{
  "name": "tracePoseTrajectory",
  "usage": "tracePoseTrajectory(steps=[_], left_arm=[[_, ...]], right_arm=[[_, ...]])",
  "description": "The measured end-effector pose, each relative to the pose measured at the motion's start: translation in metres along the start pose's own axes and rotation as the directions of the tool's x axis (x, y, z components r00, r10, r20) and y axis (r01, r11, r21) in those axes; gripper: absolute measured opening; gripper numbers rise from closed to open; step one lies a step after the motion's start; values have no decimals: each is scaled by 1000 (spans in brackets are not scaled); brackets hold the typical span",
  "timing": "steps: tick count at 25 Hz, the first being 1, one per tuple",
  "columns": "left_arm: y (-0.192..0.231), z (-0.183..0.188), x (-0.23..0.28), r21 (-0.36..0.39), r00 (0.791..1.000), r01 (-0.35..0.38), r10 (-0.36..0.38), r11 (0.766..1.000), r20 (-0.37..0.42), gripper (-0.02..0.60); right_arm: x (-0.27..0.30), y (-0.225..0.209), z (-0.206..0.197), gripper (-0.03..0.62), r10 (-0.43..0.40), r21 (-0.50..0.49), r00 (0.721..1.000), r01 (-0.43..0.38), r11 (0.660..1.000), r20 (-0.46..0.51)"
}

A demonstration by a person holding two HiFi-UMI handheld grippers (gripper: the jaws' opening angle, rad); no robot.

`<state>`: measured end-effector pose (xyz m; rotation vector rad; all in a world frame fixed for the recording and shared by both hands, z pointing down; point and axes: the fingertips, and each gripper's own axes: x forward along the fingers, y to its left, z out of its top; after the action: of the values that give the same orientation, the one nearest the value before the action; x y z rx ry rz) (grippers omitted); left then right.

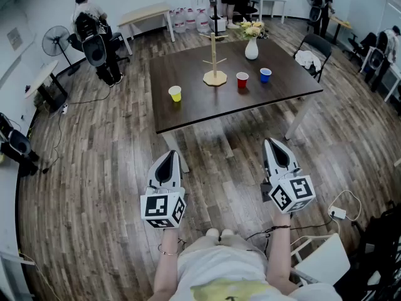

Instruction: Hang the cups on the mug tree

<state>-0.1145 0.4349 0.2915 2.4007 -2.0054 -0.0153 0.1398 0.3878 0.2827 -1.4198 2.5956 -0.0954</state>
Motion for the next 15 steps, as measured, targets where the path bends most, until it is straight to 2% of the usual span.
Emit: tracePoseTrajectory(steps=[15], left_arm=[[-27, -5, 14, -13, 1000, -13, 13, 1000, -2, 23]], right_arm=[[-5, -40, 0, 20, -32, 38, 999, 32, 999, 16]])
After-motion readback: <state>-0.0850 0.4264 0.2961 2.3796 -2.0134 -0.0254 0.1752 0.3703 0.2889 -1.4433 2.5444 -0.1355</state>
